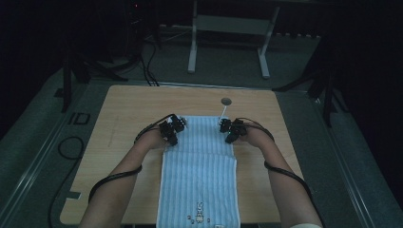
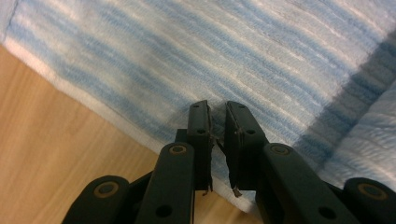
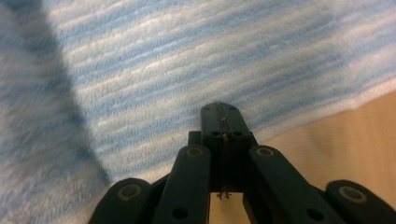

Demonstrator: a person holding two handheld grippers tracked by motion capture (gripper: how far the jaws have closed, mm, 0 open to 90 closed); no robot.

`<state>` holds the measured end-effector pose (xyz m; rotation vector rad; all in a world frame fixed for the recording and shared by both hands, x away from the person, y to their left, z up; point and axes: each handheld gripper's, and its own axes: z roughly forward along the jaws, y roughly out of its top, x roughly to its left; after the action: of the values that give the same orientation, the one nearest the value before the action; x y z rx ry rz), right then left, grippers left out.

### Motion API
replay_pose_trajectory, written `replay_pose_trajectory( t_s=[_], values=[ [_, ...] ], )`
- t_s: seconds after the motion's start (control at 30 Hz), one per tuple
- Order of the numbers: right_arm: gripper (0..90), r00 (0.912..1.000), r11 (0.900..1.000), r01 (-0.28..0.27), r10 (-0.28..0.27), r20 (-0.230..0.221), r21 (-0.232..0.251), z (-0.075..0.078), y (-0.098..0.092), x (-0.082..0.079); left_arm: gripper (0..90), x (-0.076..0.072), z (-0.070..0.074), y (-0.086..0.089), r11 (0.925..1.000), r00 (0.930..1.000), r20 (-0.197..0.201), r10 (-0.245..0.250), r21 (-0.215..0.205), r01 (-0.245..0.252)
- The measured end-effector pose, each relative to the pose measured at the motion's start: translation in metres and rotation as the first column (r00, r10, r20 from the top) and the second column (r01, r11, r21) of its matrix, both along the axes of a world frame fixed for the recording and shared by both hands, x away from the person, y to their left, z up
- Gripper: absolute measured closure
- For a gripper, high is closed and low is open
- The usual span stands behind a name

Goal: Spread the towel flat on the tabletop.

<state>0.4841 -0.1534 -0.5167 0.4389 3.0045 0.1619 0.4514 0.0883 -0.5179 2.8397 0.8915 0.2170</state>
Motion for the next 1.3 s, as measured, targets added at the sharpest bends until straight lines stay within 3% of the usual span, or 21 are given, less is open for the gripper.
replay_pose_trajectory(
  t_s=[0.13, 0.23, 0.5, 0.67, 0.77, 0.87, 0.93, 1.0, 1.13, 1.3],
  values=[
    [89.9, 0.9997, 1.0, 0.024, -0.024, -0.007, 0.006, 0.0, 0.0, 0.012, 80.6, 0.009, -0.001, 0.004, 0.9985, 0.9994, -0.002, 0.035, -0.041, -0.035],
    [89.9, 0.9992, 0.999, 0.037, -0.037, -0.012, 0.008, 0.0, 0.001, 0.021, 80.5, 0.016, -0.001, 0.007, 0.9973, 0.9983, 0.008, 0.058, -0.046, -0.057],
    [89.7, 0.997, 0.997, 0.075, -0.074, 0.024, -0.009, 0.0, 0.007, 0.036, 80.4, 0.028, -0.001, 0.004, 0.999, 0.9977, 0.052, 0.044, -0.003, -0.044],
    [84.4, 0.9915, 0.993, 0.119, -0.119, 0.051, 0.018, 0.0, 0.005, 0.04, 79.2, 0.033, -0.001, 0.003, 0.9974, 0.9959, 0.06, 0.068, -0.027, -0.066],
    [81.8, 0.9903, 0.992, 0.122, -0.124, 0.063, 0.039, 0.002, 0.004, 0.037, 75.4, 0.029, 0.007, 0.005, 0.9957, 0.9953, 0.072, 0.065, -0.071, -0.06],
    [79.1, 0.992, 0.992, 0.11, -0.113, 0.055, 0.059, 0.006, 0.003, 0.031, 72.7, 0.019, 0.016, 0.007, 0.9925, 0.9969, 0.076, 0.019, -0.122, -0.01],
    [76.7, 0.9931, 0.993, 0.104, -0.106, 0.05, 0.052, 0.009, 0.002, 0.026, 70.5, 0.012, 0.02, 0.007, 0.9917, 0.9965, 0.083, -0.002, -0.128, 0.012],
    [73.6, 0.9954, 0.993, 0.094, -0.095, 0.014, 0.067, 0.013, 0.002, 0.02, 70.4, 0.004, 0.022, 0.007, 0.992, 0.9955, 0.087, -0.036, -0.118, 0.046],
    [72.4, 0.9998, 0.994, -0.02, 0.02, -0.004, 0.11, 0.02, 0.002, 0.0, 70.4, -0.01, 0.022, 0.011, 0.9893, 0.994, 0.081, -0.073, -0.12, 0.083],
    [68.9, 0.9971, 0.994, -0.074, 0.075, -0.016, 0.083, 0.013, -0.002, -0.019, 68.9, -0.027, 0.016, 0.018, 0.988, 0.9922, 0.068, -0.104, -0.107, 0.111]
  ],
)
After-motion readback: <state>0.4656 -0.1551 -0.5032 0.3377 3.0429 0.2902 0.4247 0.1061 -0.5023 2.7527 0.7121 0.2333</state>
